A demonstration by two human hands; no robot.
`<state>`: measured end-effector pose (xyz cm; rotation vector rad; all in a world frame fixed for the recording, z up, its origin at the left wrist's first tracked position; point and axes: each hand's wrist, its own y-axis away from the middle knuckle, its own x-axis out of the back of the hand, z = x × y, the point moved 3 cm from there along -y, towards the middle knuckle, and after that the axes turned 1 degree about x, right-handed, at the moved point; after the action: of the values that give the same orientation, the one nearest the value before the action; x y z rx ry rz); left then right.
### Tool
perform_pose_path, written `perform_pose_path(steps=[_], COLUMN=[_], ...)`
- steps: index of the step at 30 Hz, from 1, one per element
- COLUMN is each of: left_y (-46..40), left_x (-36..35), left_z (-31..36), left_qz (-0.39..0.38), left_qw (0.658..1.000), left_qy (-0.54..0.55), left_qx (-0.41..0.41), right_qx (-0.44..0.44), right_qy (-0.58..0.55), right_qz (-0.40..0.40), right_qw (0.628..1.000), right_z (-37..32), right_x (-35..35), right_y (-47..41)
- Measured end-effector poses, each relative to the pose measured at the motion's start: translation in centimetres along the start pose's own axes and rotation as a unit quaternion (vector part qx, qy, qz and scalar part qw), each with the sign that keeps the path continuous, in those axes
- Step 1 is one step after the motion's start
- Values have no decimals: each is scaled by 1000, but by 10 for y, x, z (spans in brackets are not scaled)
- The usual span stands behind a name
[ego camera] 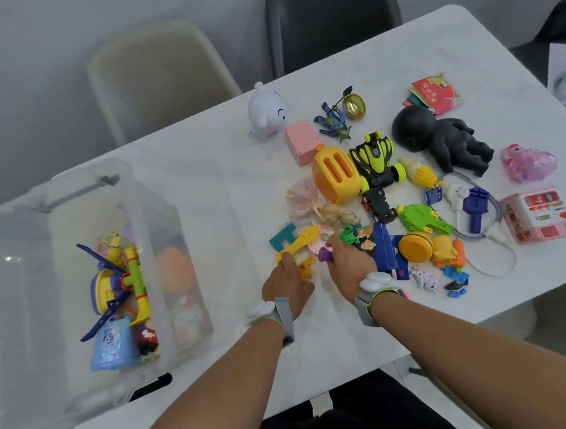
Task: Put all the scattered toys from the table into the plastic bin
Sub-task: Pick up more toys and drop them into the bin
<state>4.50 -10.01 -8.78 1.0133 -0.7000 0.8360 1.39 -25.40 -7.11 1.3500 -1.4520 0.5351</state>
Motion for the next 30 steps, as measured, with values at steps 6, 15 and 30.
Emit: perform_pose_path(steps=[6,15,30], left_y=[-16,-44,-38], left_x=[22,18,22], left_z=[-11,13,0], left_qz=[49,1,-2], left_qw=[995,1000,998], left_qy=[58,-24,-33], left_qx=[62,0,58], right_qx=[6,-49,-74], right_qy=[38,57,42], right_qz=[-71,-134,-135], right_qw=[997,988,987], right_z=[-3,8,11], right_x=[-8,-24,-10], right_y=[-27,-38,-58])
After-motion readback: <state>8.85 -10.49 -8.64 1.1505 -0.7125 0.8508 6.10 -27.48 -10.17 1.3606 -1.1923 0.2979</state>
